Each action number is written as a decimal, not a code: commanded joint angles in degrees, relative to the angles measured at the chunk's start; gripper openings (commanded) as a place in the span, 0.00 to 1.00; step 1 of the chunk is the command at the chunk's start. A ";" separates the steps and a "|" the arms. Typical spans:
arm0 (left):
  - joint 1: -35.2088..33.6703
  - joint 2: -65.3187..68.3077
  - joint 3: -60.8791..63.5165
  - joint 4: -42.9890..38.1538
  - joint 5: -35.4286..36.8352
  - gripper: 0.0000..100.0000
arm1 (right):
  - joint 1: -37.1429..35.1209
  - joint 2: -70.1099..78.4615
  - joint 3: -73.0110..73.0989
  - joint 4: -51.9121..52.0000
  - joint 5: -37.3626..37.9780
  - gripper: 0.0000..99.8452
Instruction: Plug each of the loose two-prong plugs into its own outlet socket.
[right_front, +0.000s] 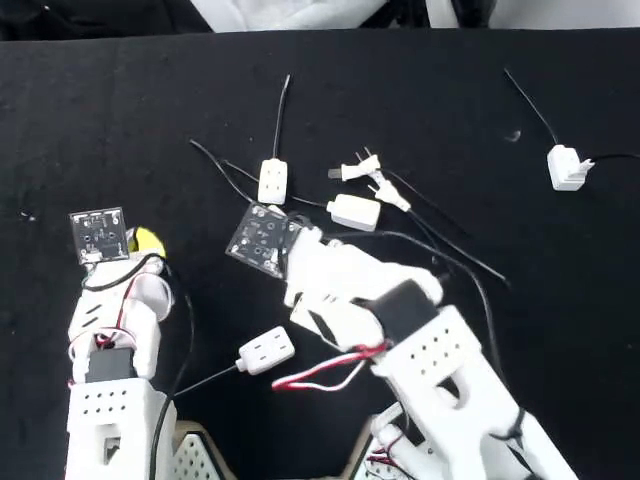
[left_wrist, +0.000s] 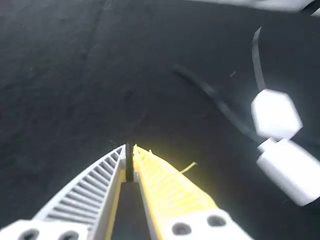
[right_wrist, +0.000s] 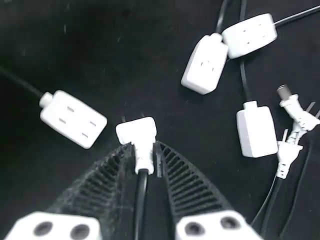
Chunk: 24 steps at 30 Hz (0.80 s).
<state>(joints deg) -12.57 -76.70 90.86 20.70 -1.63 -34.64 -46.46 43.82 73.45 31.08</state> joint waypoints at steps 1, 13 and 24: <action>-2.68 -0.79 0.66 4.66 -3.08 0.03 | 0.97 0.75 -3.30 0.53 1.14 0.01; -8.40 -0.88 0.13 6.68 -2.73 0.03 | -4.84 1.01 3.38 -2.73 12.22 0.01; -9.01 -0.88 0.04 6.68 -2.81 0.03 | -6.86 1.01 3.82 -2.73 30.42 0.01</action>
<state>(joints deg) -20.84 -76.70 92.26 27.21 -4.09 -40.70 -45.58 48.04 71.69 57.89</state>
